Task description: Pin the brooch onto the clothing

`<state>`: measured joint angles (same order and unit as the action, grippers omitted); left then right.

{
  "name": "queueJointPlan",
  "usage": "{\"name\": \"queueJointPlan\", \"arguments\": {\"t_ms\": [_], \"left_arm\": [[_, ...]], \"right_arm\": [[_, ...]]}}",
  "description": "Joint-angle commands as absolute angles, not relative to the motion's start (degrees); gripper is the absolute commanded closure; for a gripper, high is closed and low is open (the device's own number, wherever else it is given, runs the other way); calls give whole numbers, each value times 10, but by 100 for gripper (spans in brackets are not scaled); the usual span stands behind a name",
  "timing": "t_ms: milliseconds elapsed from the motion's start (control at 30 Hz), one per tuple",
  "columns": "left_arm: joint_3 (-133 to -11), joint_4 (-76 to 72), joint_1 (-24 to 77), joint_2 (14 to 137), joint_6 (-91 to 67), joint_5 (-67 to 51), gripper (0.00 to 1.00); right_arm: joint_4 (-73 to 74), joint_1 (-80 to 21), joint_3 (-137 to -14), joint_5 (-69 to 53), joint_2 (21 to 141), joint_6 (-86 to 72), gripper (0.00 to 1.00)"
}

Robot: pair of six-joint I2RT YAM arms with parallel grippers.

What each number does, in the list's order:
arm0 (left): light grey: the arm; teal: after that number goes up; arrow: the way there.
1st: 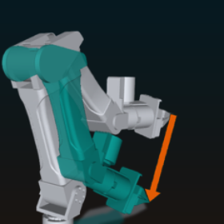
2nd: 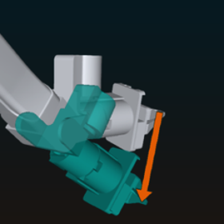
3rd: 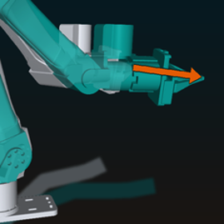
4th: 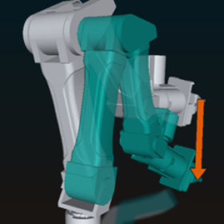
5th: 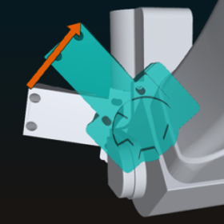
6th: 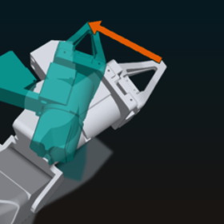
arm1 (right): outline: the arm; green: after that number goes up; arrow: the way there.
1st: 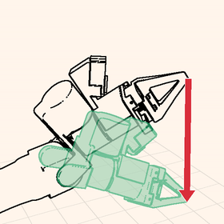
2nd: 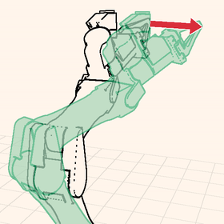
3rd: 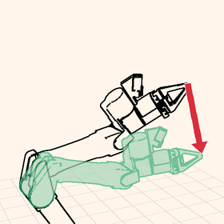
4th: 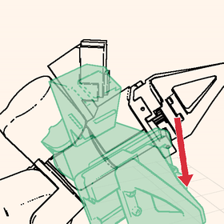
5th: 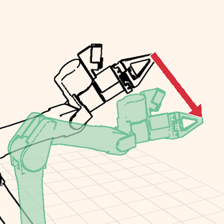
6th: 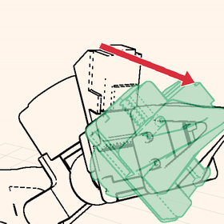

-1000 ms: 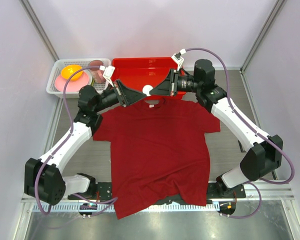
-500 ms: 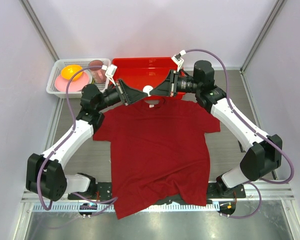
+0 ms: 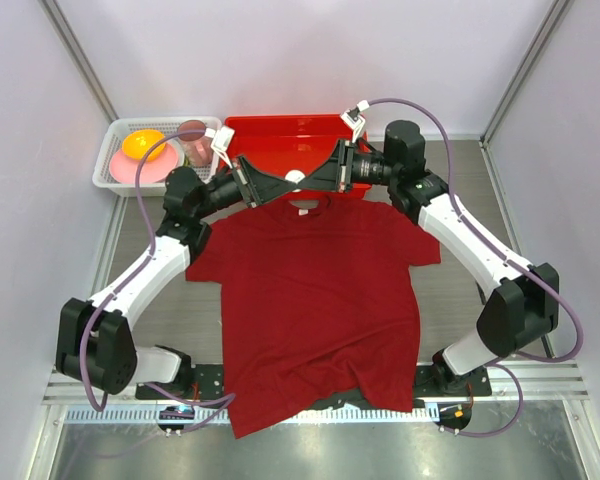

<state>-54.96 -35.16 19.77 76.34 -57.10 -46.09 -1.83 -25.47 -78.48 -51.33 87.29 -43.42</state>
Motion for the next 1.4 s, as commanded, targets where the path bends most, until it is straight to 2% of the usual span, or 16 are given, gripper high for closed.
{"name": "queueJointPlan", "arguments": {"t_ms": [0, 67, 167, 267, 333, 433, 567, 933, 1367], "left_arm": [[-567, -372, 194, 766, -561, -461, 100], [-570, -353, 192, 766, -551, -471, 100], [-589, -258, 192, 762, -532, -482, 100], [-614, -152, 192, 758, -482, -494, 100], [-635, -78, 192, 754, -436, -500, 100], [-655, -8, 192, 756, -396, -519, 100], [-662, 17, 193, 751, -384, -534, 100], [-665, 76, 213, 729, -352, -550, 100], [-657, 86, 223, 715, -351, -561, 100]], "right_arm": [[-7, -245, -829, -543, 868, -388, 81], [85, -236, -856, -524, 867, -325, 70], [226, -232, -920, -470, 860, -140, 59], [317, -243, -963, -406, 847, 38, 50], [364, -262, -981, -385, 837, 155, 50], [421, -289, -996, -357, 824, 297, 53], [435, -347, -976, -324, 803, 401, 58], [452, -429, -956, -286, 796, 484, 73], [468, -470, -949, -243, 806, 526, 72]]}}
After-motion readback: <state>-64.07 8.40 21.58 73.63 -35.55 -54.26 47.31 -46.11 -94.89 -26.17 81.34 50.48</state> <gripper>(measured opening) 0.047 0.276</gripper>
